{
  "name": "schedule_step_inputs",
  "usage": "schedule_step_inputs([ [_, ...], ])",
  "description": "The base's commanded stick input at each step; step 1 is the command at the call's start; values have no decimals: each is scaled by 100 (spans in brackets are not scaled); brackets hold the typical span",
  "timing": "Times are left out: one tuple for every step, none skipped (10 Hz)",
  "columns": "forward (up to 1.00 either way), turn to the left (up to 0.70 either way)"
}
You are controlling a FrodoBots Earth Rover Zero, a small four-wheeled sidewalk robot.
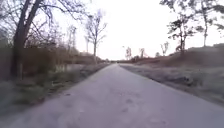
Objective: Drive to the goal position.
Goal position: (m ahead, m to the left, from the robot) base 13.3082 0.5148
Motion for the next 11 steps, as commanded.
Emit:
schedule_step_inputs([
  [100,1],
  [100,1],
  [100,1],
  [100,1],
  [100,1],
  [100,1],
  [100,1],
  [100,1],
  [100,1],
  [100,1],
  [100,1],
])
